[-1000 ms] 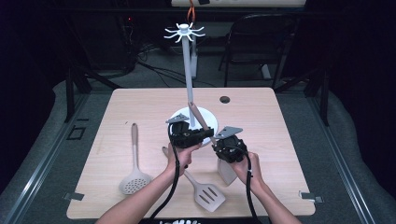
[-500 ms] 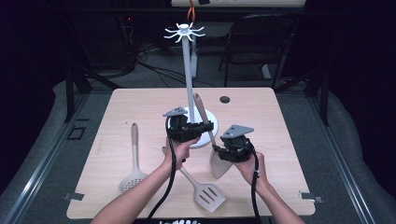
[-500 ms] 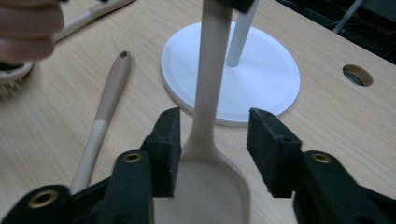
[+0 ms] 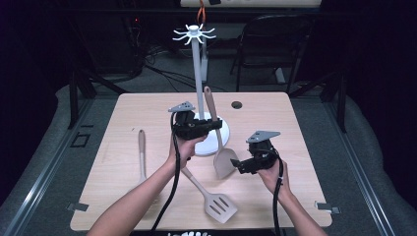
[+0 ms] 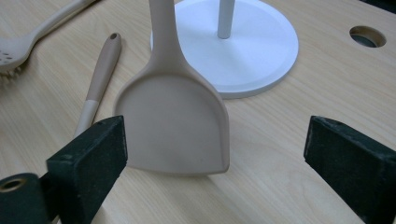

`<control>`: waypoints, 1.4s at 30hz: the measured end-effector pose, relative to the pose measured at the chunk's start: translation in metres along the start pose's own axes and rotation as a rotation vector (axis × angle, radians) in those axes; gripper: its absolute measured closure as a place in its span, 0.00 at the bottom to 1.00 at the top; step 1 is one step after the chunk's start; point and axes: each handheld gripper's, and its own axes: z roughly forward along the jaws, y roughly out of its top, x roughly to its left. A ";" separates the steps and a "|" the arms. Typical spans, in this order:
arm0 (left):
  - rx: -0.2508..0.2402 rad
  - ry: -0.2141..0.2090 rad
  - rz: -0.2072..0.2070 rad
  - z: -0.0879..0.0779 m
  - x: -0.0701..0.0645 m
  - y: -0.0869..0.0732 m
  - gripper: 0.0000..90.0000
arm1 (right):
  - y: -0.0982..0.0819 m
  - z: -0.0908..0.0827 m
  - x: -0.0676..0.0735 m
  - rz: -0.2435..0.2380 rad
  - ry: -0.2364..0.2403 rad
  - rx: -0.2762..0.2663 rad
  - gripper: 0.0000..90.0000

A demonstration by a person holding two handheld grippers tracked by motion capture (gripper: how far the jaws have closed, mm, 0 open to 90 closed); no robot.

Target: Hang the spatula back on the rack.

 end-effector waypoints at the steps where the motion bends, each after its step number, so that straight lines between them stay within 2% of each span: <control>1: 0.005 0.001 0.009 0.000 0.000 0.001 0.85 | 0.000 0.000 -0.001 0.006 0.006 0.006 0.04; 14: 0.029 0.028 0.057 -0.001 0.007 0.018 0.85 | -0.005 0.000 -0.012 0.034 -0.006 0.023 0.03; 29: 0.034 0.041 0.122 -0.009 0.006 0.047 0.85 | -0.005 0.003 -0.013 0.040 0.004 0.030 0.01; 42: 0.014 0.041 0.143 -0.014 0.005 0.070 0.85 | -0.005 0.003 -0.013 0.040 0.005 0.034 0.01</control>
